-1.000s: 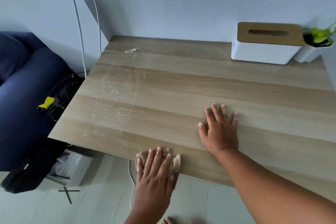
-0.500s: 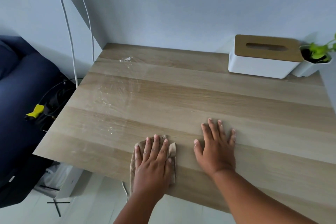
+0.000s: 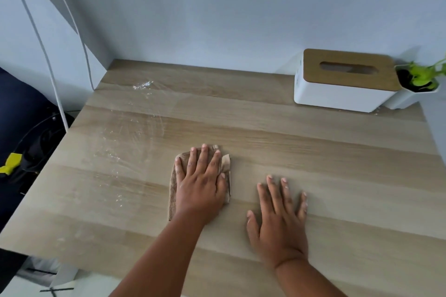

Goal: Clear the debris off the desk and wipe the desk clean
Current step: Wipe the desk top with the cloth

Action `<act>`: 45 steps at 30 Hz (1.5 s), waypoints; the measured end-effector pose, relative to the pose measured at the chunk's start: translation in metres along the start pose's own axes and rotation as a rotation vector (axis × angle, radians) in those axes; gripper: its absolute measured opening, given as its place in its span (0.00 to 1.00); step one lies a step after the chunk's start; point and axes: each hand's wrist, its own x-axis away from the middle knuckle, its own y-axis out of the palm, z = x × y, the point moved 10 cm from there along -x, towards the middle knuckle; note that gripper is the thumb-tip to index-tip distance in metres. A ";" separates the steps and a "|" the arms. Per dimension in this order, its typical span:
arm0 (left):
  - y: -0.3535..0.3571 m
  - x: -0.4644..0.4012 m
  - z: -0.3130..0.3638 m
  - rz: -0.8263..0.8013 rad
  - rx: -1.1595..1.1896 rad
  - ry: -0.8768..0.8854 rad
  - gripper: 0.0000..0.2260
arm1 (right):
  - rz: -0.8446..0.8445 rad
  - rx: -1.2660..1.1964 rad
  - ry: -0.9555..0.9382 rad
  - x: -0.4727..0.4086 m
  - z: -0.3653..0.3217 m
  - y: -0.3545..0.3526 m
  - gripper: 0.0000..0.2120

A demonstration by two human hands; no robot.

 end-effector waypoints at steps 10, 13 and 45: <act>-0.016 -0.134 0.009 -0.016 0.004 0.032 0.30 | -0.071 -0.002 0.017 -0.002 -0.001 0.001 0.36; -0.017 -0.171 0.013 -0.019 0.007 0.044 0.29 | -0.102 -0.009 0.018 -0.002 0.000 0.005 0.36; 0.003 -0.031 0.046 -0.005 0.057 0.129 0.29 | -0.163 -0.025 0.046 -0.001 0.002 0.008 0.33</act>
